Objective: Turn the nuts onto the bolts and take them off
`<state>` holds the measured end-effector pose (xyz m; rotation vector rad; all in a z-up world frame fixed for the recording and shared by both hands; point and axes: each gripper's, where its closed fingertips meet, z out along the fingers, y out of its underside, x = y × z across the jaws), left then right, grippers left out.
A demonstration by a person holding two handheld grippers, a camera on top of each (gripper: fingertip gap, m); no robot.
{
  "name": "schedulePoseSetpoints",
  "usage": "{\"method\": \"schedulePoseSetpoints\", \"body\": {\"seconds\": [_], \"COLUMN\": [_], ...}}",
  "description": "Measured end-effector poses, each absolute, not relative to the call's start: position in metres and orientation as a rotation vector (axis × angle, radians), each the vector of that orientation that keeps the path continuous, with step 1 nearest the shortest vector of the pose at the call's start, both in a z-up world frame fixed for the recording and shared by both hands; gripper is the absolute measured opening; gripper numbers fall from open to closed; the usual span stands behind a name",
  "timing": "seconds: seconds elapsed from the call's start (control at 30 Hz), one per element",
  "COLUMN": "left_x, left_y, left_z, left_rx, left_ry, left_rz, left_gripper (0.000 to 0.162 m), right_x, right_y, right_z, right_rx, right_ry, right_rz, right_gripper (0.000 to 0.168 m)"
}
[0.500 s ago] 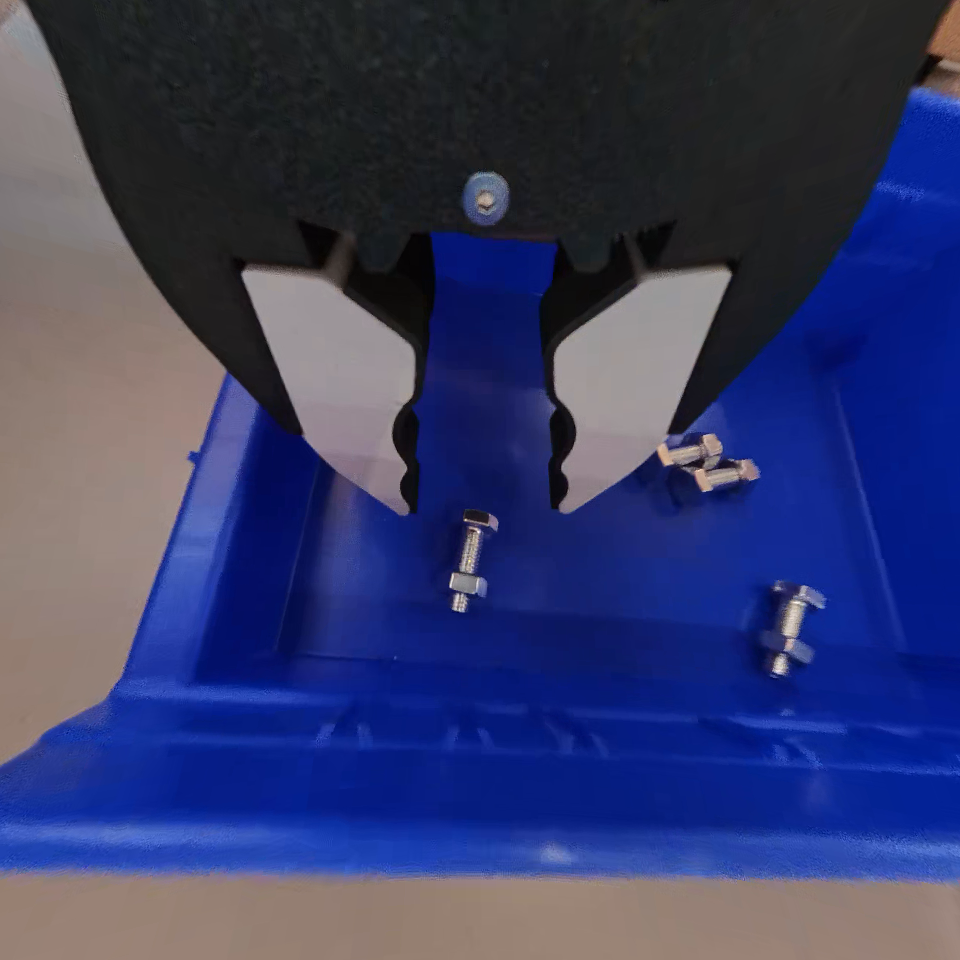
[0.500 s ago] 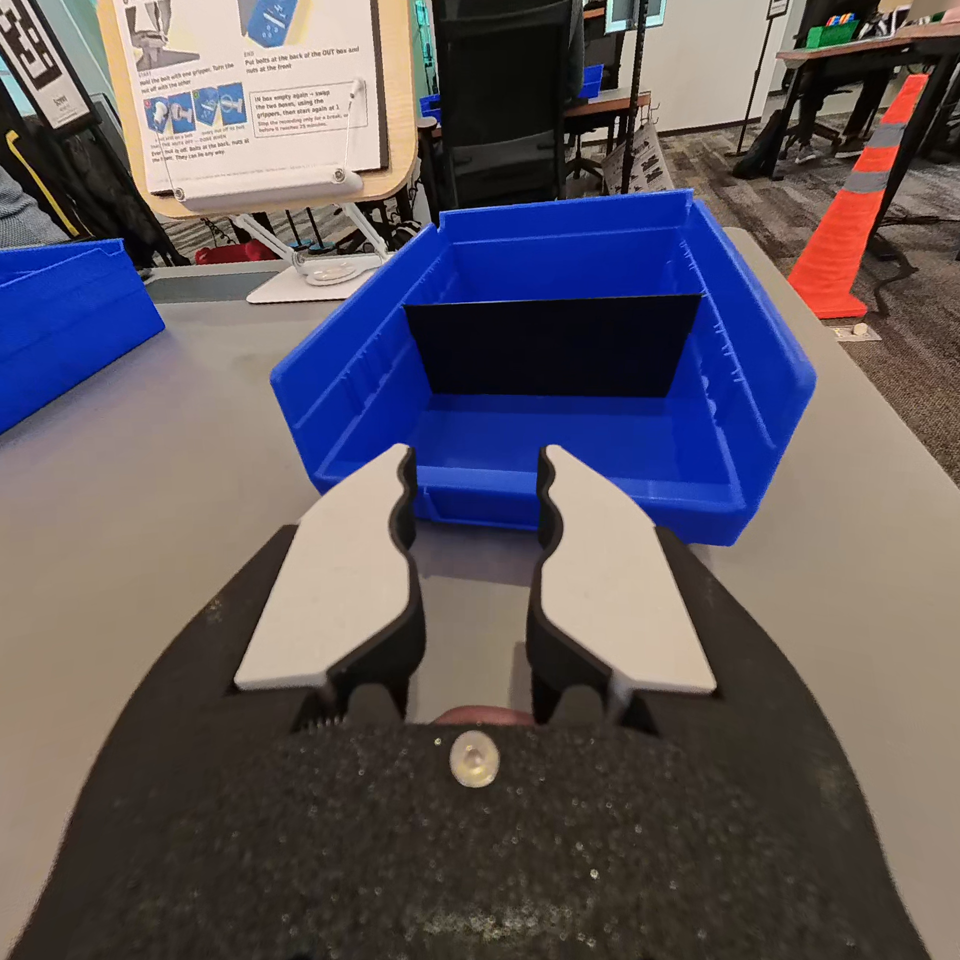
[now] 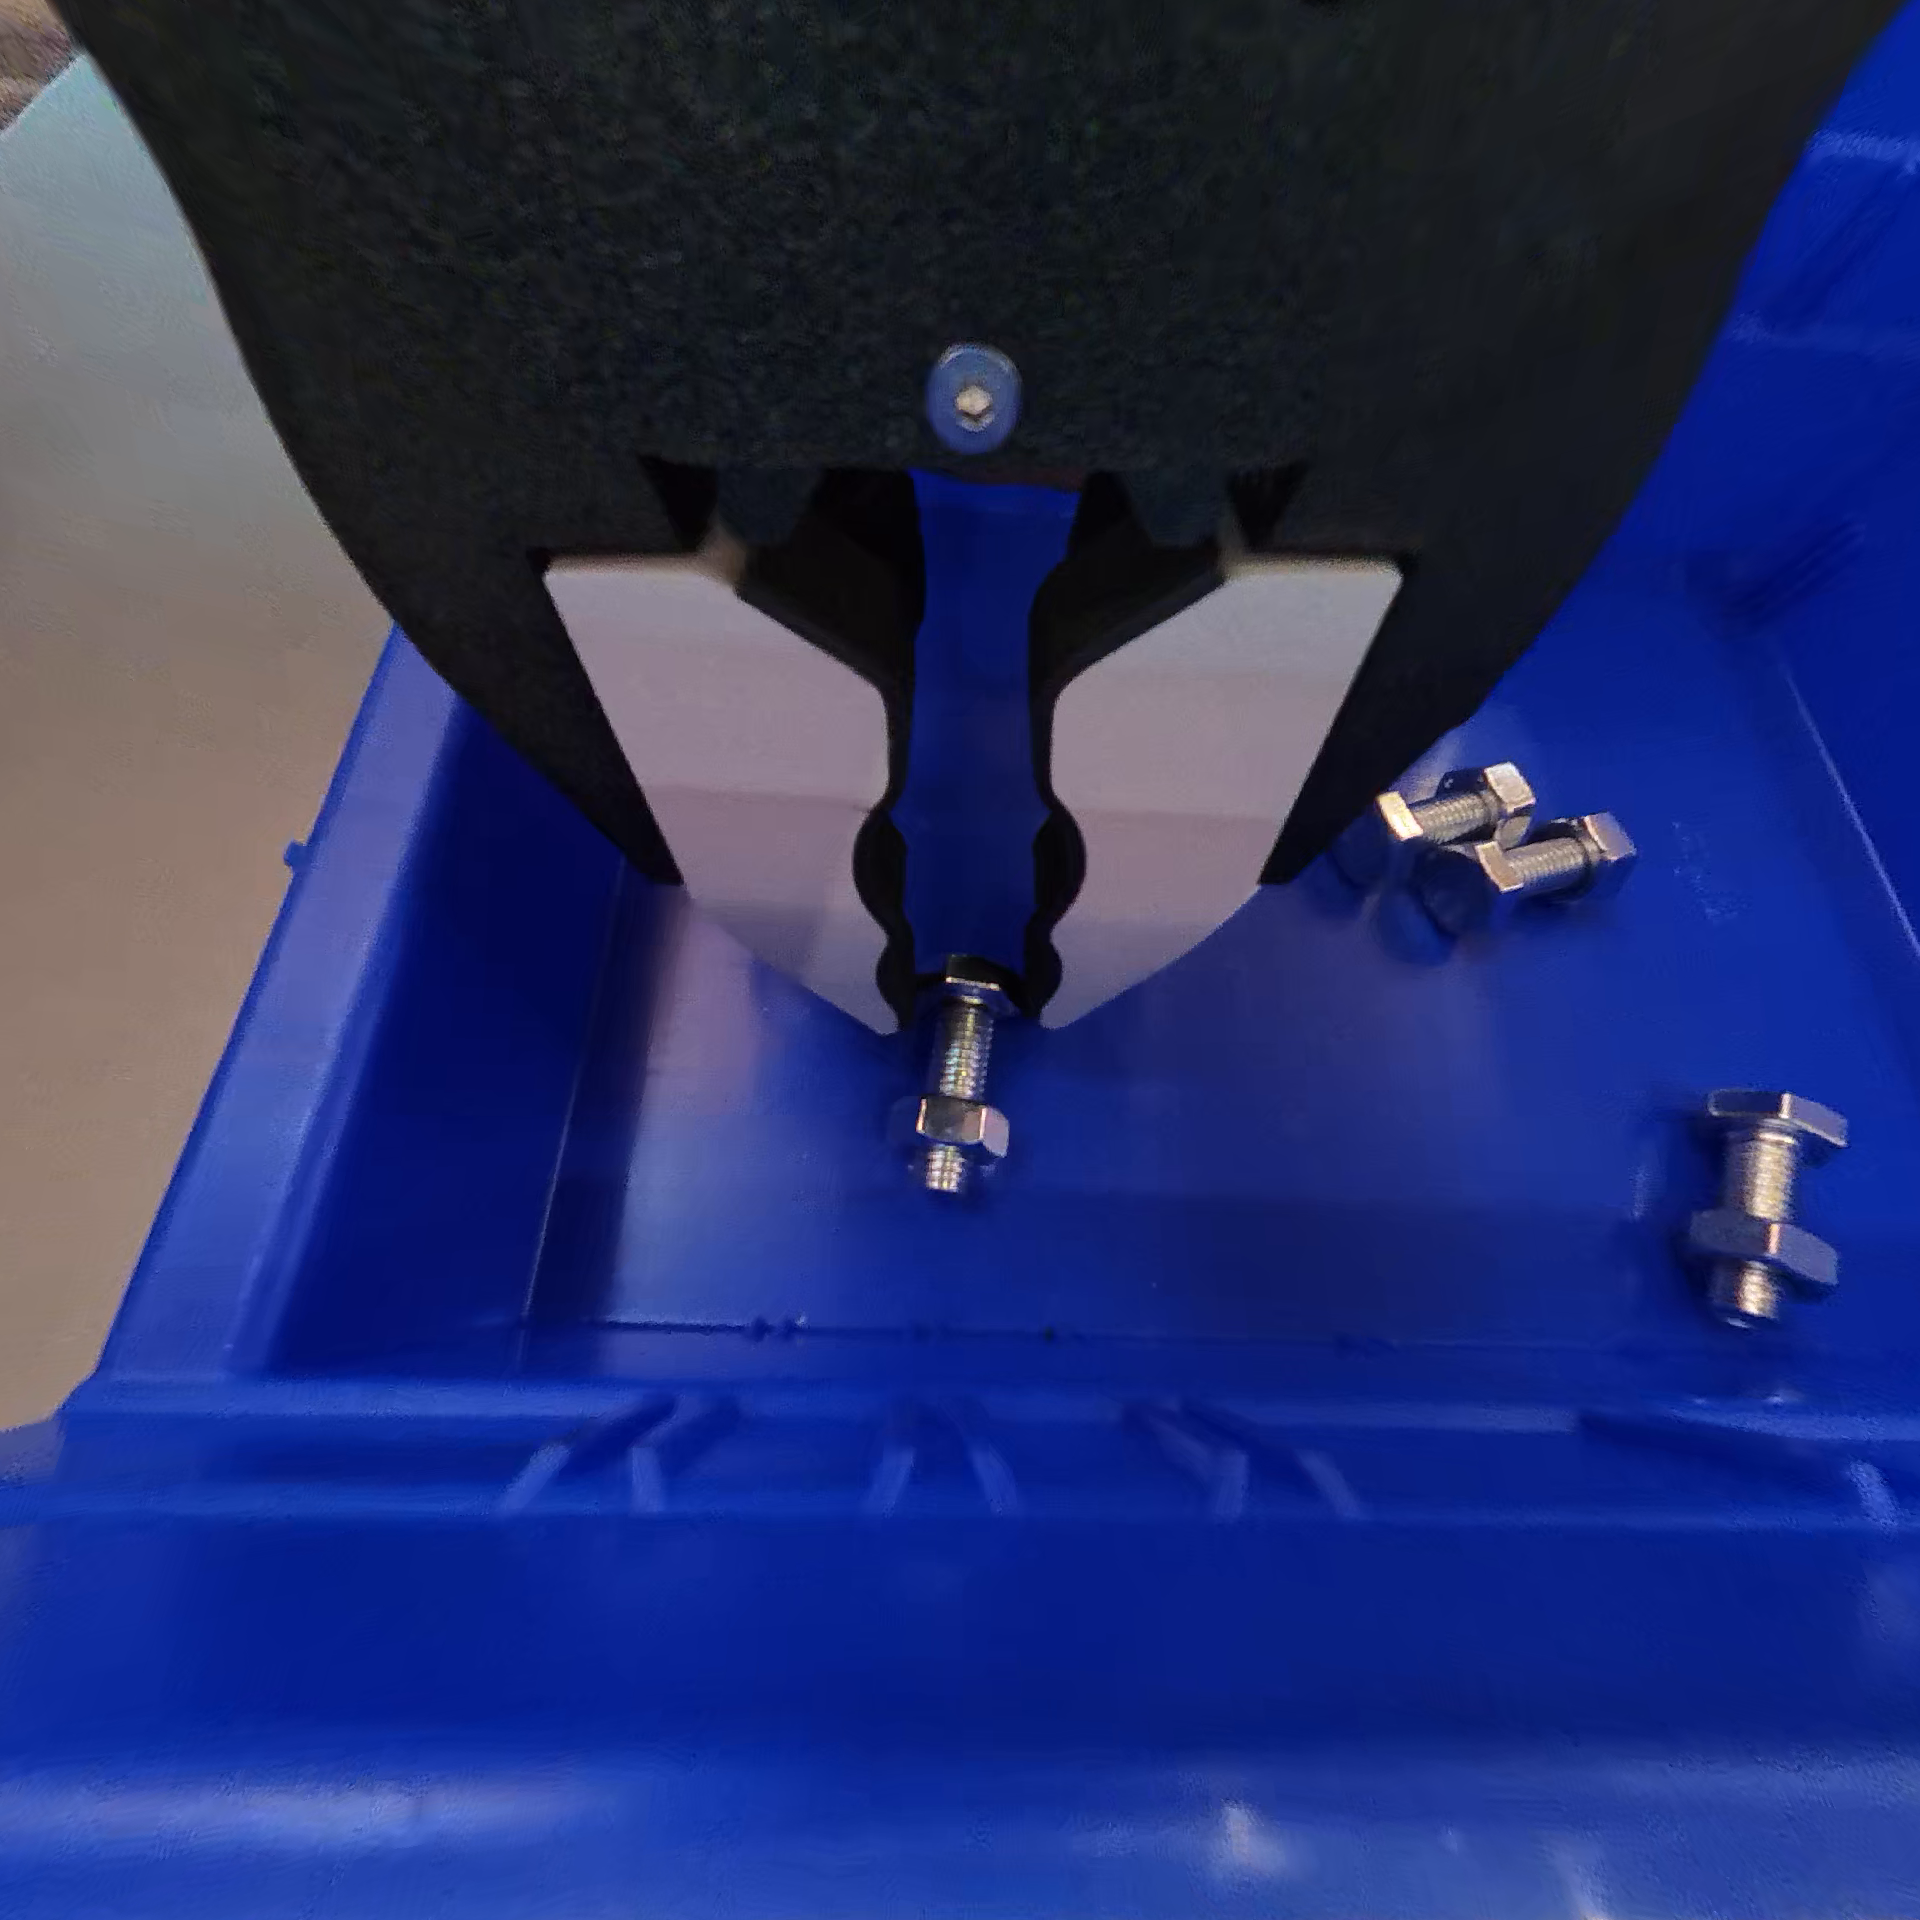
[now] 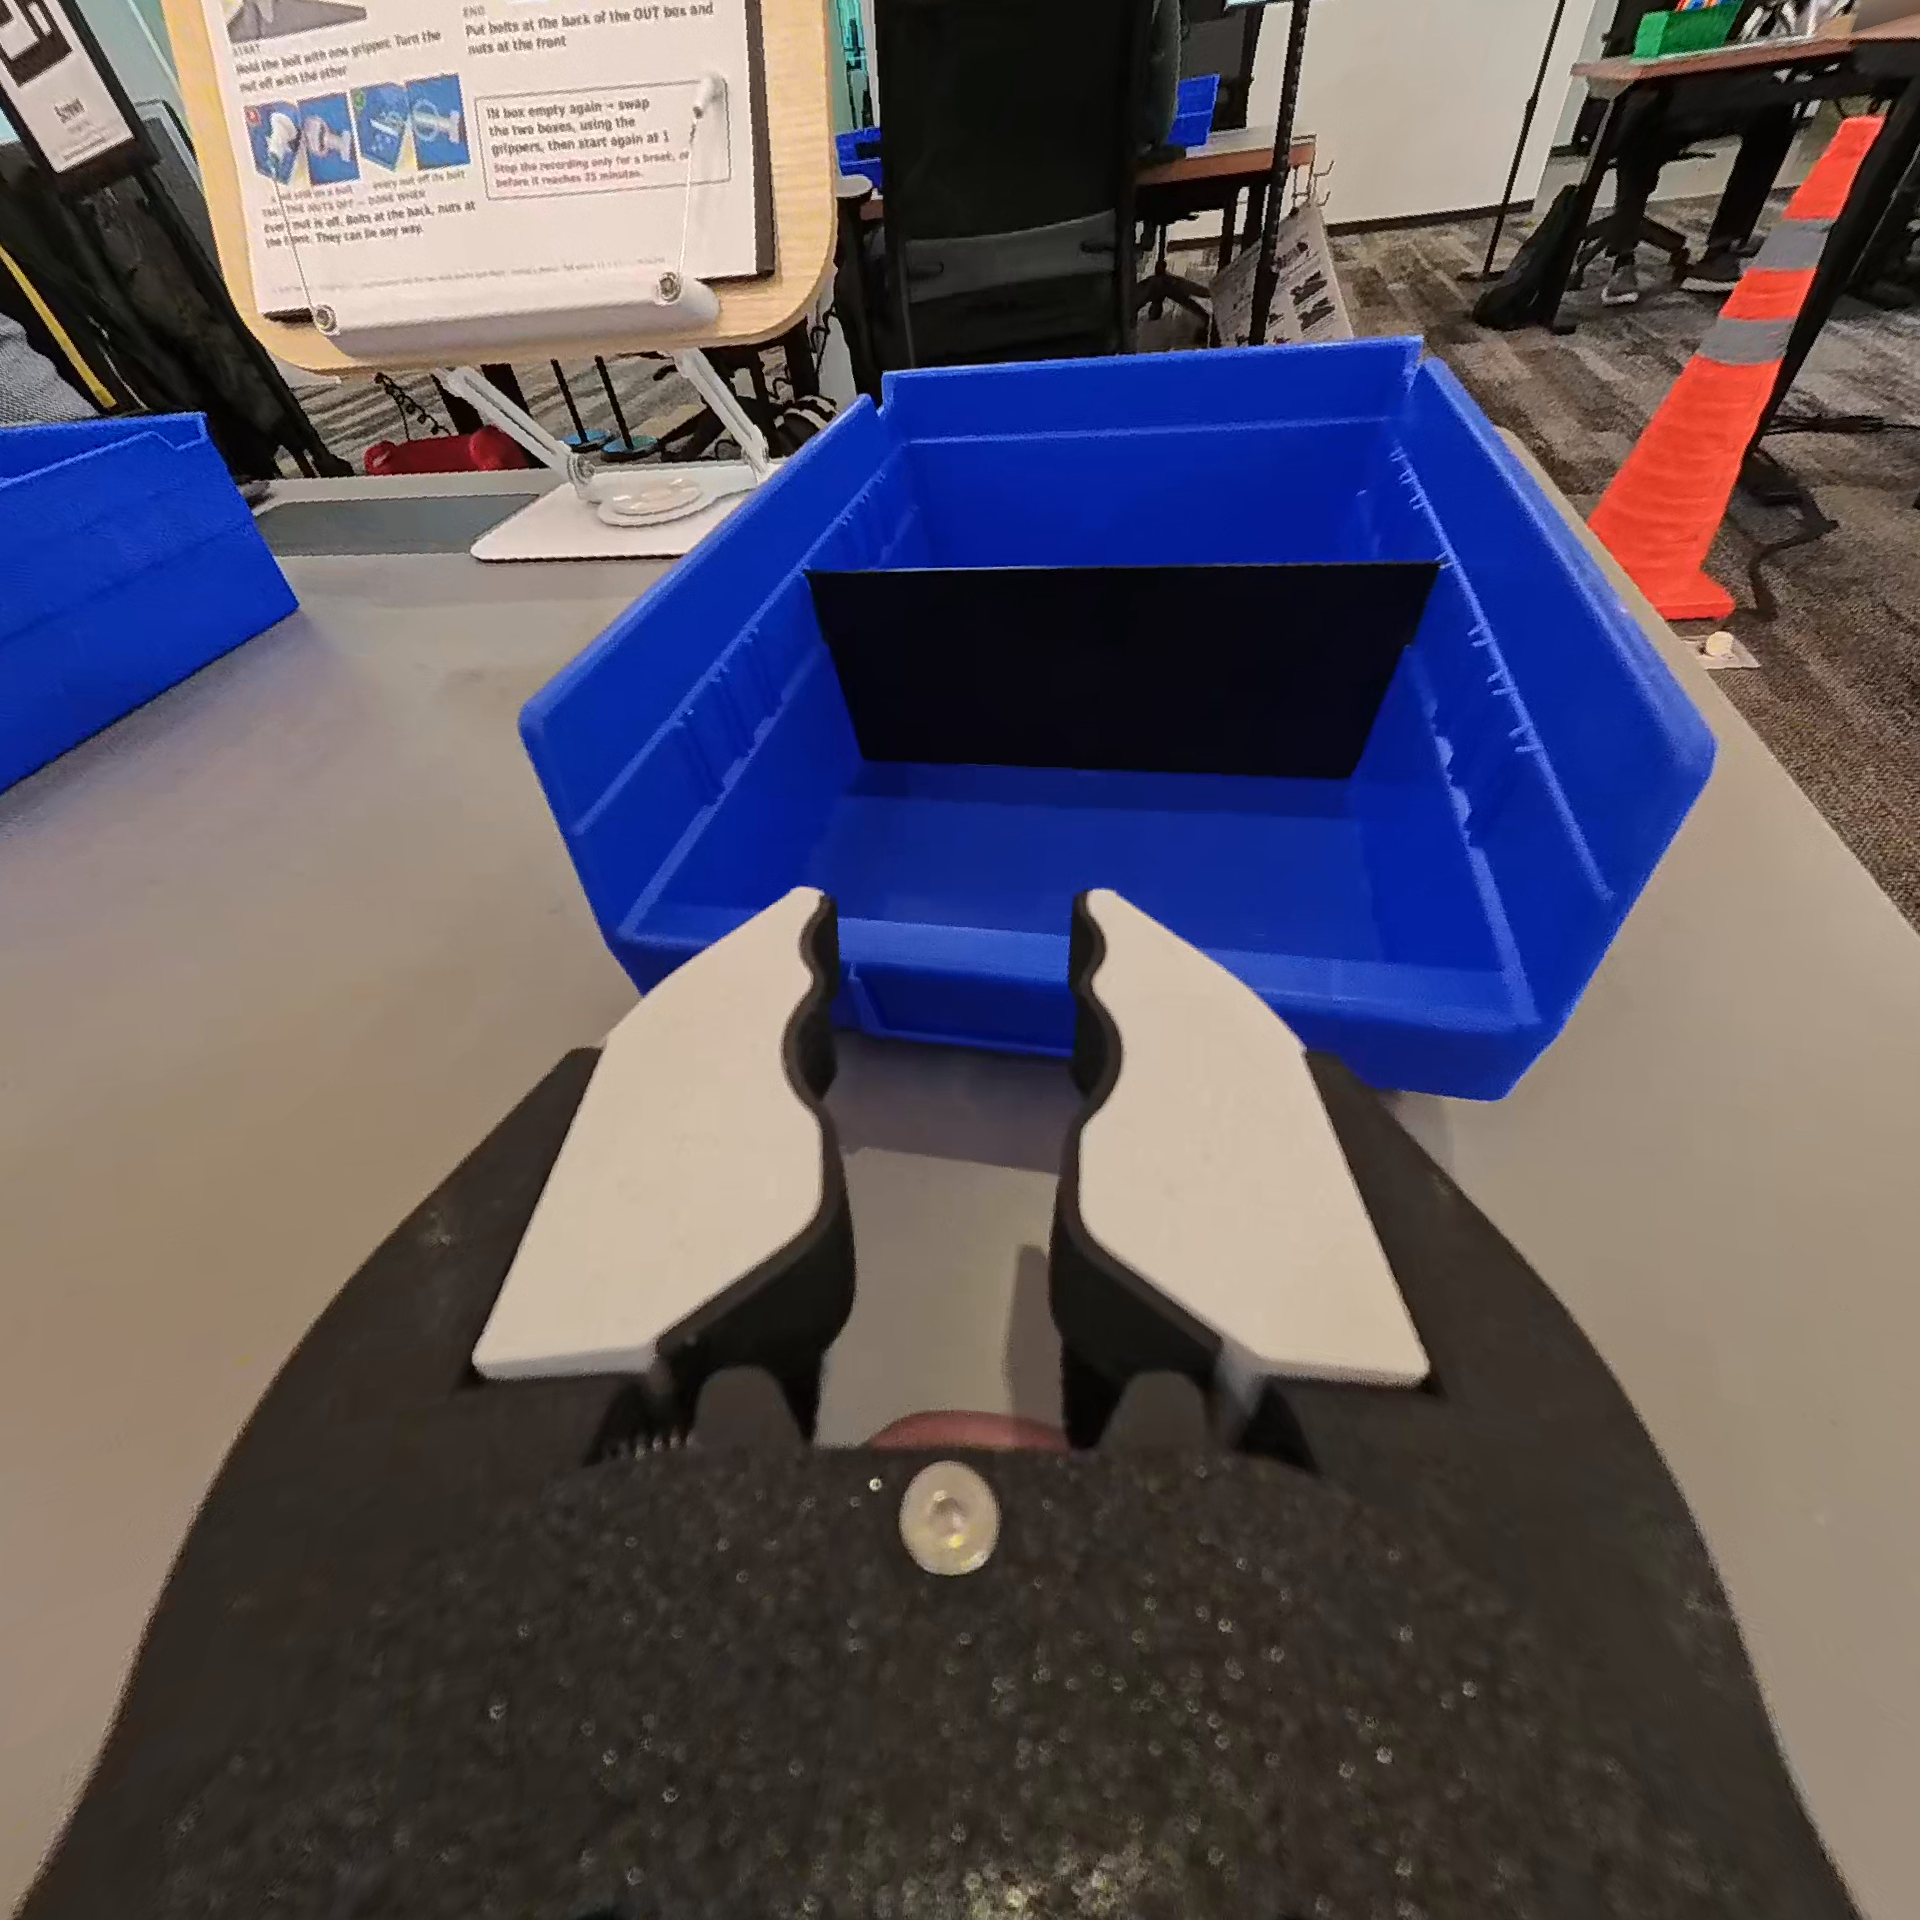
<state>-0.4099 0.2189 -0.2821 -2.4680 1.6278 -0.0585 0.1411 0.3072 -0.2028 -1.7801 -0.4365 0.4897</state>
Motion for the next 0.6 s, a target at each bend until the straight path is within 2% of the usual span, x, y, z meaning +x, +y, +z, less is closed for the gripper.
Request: {"method": "schedulePoseSetpoints", "body": {"seconds": [0.17,0.27,0.43,0.6], "left_x": [-0.415,-0.414,-0.407,-0.346], "left_y": [0.223,0.234,0.233,0.234], "left_z": [-0.274,-0.226,-0.122,-0.068], "left_rx": [-2.443,-2.325,-1.991,-1.654], "left_ry": [1.553,1.26,0.673,0.318], "left_rz": [0.118,0.135,-0.1,-0.633], "left_gripper": [0.019,0.019,0.019,0.018], "right_x": [0.138,0.132,0.104,0.029], "right_y": [0.304,0.3,0.295,0.28], "right_z": [-0.199,-0.195,-0.188,-0.161], "right_rx": [-1.763,-1.743,-1.706,-1.629], "right_ry": [-0.448,-0.478,-0.555,-0.716], "right_rz": [0.504,0.508,0.562,0.777], "right_gripper": [0.04,0.039,0.038,0.038]}}
